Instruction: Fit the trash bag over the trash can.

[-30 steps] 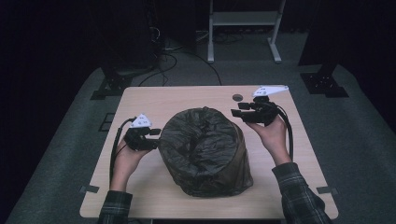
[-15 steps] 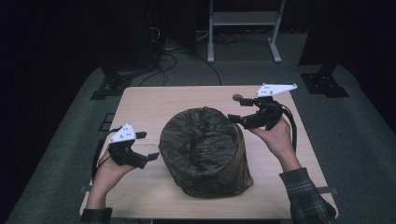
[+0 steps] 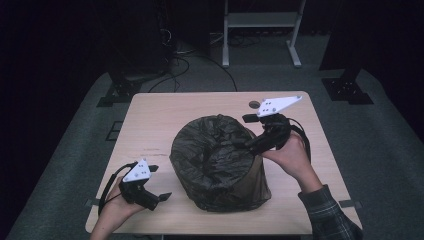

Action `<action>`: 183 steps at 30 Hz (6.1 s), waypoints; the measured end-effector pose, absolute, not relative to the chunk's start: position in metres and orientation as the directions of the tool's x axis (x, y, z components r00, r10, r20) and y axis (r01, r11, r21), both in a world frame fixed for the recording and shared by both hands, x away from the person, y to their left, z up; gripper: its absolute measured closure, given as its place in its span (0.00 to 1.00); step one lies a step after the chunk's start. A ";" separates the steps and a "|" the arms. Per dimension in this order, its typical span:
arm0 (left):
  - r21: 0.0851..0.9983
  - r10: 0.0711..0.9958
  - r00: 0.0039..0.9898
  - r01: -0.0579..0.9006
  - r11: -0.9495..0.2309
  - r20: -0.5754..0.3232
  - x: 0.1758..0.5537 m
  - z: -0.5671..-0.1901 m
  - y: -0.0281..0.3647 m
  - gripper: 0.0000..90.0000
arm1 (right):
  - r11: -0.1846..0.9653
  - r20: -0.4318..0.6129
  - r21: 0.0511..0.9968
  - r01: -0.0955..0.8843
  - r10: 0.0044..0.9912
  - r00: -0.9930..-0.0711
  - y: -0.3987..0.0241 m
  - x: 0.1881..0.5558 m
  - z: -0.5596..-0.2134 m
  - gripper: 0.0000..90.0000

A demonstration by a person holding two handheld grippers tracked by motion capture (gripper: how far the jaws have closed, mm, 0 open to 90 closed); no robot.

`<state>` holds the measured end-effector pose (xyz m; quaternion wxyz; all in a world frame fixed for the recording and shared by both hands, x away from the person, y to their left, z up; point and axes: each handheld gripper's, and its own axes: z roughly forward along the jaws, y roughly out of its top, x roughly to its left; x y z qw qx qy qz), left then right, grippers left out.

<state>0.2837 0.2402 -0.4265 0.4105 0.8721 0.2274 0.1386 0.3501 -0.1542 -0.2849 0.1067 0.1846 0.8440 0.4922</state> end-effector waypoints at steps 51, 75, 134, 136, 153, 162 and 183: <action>0.713 0.504 0.864 0.346 -0.610 0.011 0.297 -0.484 0.235 0.00 | 0.627 -0.057 0.768 0.131 0.270 -0.961 -0.068 0.349 -0.272 0.13; 0.712 0.504 0.864 0.347 -0.611 0.011 0.297 -0.484 0.235 0.00 | 0.774 -0.039 0.587 0.236 0.319 -0.947 0.008 0.382 -0.313 0.13; 0.712 0.502 0.865 0.346 -0.611 0.011 0.298 -0.484 0.235 0.00 | 0.520 -0.028 0.822 0.231 0.442 -0.897 -0.164 0.320 -0.278 0.13; 0.712 0.502 0.865 0.346 -0.611 0.011 0.298 -0.484 0.235 0.00 | 0.493 -0.020 0.837 0.236 0.459 -0.888 -0.180 0.315 -0.283 0.13; 0.711 0.502 0.865 0.346 -0.612 0.011 0.298 -0.484 0.235 0.00 | 0.414 0.048 0.857 0.307 0.529 -0.847 -0.241 0.290 -0.347 0.13; 0.713 0.503 0.864 0.347 -0.609 0.009 0.297 -0.484 0.235 0.00 | 0.404 0.077 0.850 0.337 0.539 -0.839 -0.255 0.282 -0.375 0.13; 0.713 0.503 0.864 0.347 -0.610 0.010 0.297 -0.484 0.235 0.00 | 0.474 0.092 0.776 0.417 0.569 -0.817 -0.266 0.265 -0.449 0.13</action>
